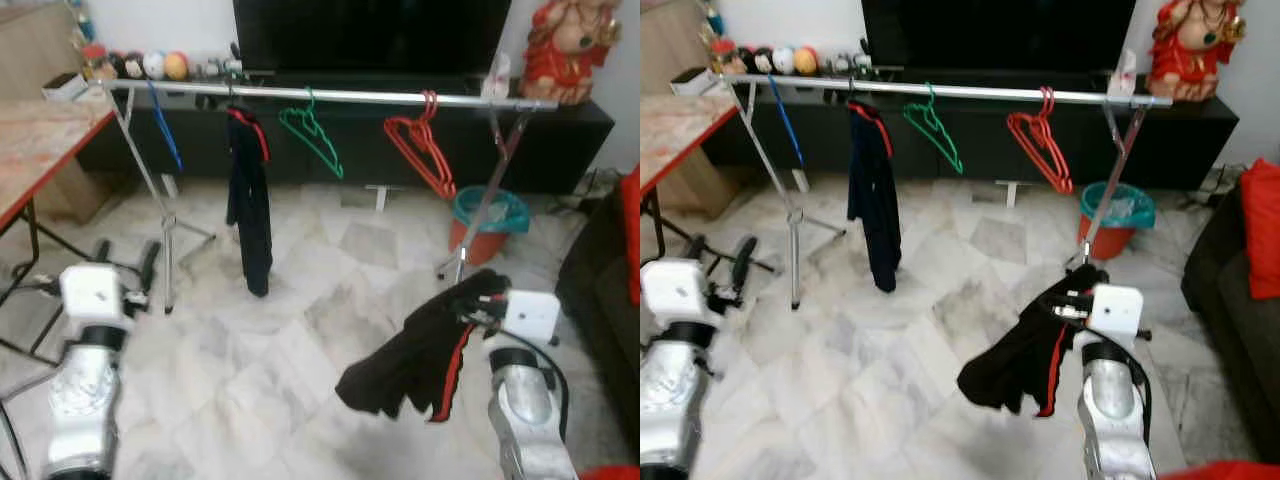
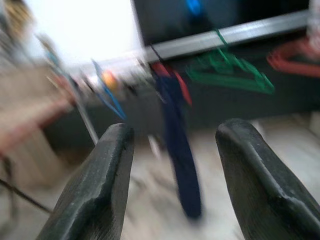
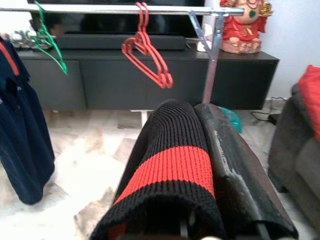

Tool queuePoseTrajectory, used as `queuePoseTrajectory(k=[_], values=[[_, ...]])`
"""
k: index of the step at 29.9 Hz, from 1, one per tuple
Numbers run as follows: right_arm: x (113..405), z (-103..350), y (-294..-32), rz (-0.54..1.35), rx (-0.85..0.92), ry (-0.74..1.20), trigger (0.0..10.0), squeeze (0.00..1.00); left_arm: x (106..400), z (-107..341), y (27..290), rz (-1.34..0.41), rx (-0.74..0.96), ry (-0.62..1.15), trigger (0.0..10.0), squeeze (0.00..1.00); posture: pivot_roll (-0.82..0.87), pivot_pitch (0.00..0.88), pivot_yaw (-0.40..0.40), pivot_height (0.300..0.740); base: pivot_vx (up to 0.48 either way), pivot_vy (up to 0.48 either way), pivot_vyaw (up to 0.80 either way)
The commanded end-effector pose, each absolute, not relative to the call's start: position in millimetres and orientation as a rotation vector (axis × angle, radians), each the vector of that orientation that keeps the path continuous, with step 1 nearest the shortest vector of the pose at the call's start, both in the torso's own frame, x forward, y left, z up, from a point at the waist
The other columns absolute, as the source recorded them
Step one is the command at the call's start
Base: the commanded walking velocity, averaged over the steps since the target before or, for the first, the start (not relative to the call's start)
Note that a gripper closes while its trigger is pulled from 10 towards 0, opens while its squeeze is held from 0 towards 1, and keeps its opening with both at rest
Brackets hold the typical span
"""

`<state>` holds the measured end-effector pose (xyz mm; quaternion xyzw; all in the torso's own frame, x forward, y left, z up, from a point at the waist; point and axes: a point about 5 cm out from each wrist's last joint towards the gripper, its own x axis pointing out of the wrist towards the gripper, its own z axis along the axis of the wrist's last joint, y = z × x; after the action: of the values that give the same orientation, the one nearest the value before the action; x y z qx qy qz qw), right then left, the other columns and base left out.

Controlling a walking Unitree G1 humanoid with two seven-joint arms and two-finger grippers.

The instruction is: Hang hanger

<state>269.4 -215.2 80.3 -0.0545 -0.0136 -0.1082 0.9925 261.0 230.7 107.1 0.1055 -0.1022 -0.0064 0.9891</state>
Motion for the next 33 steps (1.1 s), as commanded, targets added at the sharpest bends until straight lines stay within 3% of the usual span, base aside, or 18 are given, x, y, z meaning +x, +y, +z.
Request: queuePoseTrajectory(k=[1,8,13,28,33], values=[[270.1,92.1,-218.4,-0.22,-0.109,-0.078,10.0,0.0,261.3,122.5,228.0,-0.03,0.231,-0.226,10.0,0.0,0.0,0.0,0.011,0.74,0.0,0.0,0.0],[267.0,96.6,-223.4,-0.253,-0.063,-0.094,10.0,0.0,243.6,130.9,211.4,-0.112,0.206,-0.182,10.0,0.0,-0.01,0.0,0.013,0.74,0.0,0.0,0.0],[267.4,97.1,-220.2,-0.239,-0.069,-0.1,10.0,0.0,247.2,135.0,201.7,-0.131,0.169,-0.187,10.0,0.0,-0.02,0.0,0.013,0.74,0.0,0.0,0.0],[269.3,96.1,-218.7,-0.256,-0.042,-0.085,10.0,0.0,258.8,151.4,202.4,-0.101,0.15,-0.159,10.0,0.0,-0.01,0.0,0.028,0.74,0.331,0.0,0.0],[271.7,97.3,-218.5,-0.255,-0.037,-0.088,10.0,0.0,260.3,152.3,202.2,-0.103,0.149,-0.154,10.0,0.0,-0.01,0.0,0.031,0.74,0.349,0.0,-0.8]])
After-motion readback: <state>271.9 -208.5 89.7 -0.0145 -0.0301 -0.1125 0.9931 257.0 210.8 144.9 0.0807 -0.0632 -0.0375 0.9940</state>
